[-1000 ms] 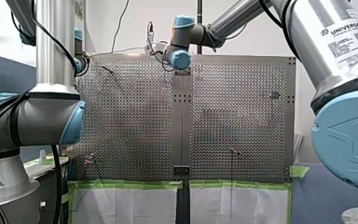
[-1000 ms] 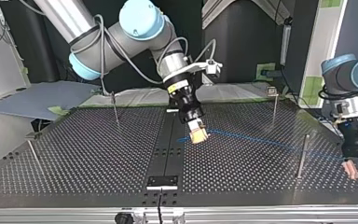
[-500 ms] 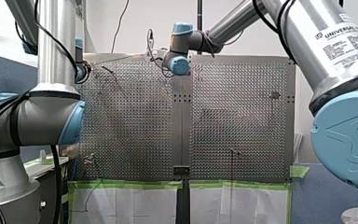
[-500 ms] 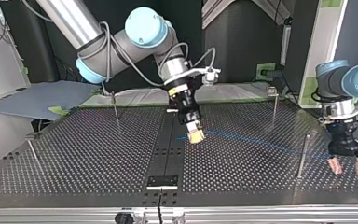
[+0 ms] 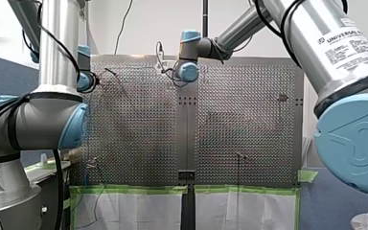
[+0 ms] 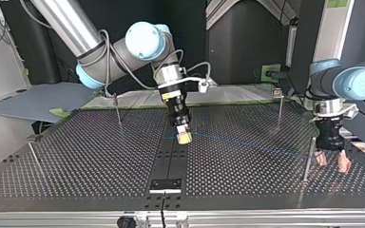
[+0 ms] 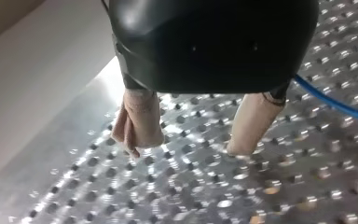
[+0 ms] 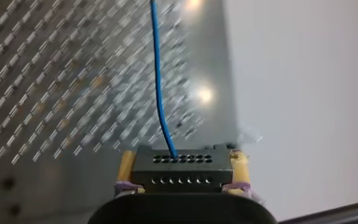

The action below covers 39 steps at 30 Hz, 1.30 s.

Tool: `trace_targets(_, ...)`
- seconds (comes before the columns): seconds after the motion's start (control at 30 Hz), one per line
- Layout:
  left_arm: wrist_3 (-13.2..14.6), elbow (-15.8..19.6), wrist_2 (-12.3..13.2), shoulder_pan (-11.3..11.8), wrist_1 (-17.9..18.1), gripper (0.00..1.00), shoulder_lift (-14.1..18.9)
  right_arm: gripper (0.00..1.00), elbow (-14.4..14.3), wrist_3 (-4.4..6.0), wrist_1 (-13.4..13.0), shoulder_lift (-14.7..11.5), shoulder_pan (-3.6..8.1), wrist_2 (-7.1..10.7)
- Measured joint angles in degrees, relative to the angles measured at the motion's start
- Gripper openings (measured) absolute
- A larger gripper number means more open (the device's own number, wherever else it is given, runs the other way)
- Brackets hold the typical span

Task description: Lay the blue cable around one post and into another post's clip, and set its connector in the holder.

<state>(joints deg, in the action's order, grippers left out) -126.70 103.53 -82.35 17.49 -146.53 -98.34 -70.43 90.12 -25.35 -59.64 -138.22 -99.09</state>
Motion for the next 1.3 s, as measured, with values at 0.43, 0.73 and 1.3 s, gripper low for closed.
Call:
trace_targets(0.43, -0.9, 0.7, -0.3, -1.8, 0.0, 1.00, 0.0, 0.00, -6.6, 0.04, -0.2, 0.1, 3.47, -6.88)
trace_targets(0.73, -2.0, 0.7, -0.4, -2.7, -0.1, 1.00, 0.0, 0.00, -11.8, 4.46, -5.4, 0.0, 5.58, -8.22)
trace_targets(1.3, -2.0, 0.7, -0.9, -3.5, -0.3, 1.00, 0.0, 0.00, -21.4, 8.26, -15.0, 0.1, 7.43, -13.52)
